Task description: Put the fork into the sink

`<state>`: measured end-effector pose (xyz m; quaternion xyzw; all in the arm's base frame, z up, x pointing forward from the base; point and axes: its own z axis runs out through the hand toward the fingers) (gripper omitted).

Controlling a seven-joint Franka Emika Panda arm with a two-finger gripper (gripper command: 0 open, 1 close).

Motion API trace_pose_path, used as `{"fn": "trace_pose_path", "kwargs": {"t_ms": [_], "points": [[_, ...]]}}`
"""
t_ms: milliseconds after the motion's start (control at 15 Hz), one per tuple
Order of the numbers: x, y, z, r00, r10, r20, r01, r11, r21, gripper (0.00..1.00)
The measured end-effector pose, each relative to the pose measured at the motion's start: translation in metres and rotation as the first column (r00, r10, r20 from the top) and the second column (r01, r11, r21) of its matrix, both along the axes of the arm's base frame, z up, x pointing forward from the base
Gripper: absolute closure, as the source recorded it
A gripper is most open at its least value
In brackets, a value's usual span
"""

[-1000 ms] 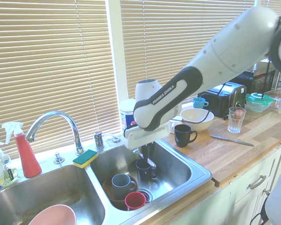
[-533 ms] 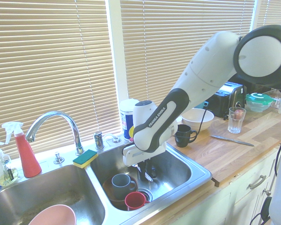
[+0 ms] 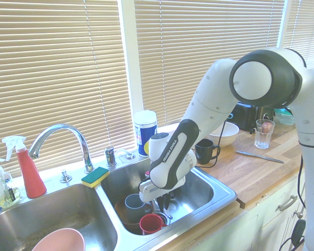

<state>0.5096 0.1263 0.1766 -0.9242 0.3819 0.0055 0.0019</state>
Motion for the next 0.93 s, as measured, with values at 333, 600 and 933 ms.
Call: {"fn": "trace_pose_path", "kwargs": {"t_ms": [333, 600, 933], "points": [[0.0068, -0.0005, -0.0108, 1.0, 0.004, -0.017, -0.004, 0.999, 0.032, 0.0], [0.008, -0.0049, -0.0111, 1.0, 0.002, -0.016, -0.002, 0.999, 0.032, 0.0], [0.0101, -0.0077, -0.0087, 1.0, 0.002, -0.003, -0.002, 0.999, 0.037, 0.0]]}}
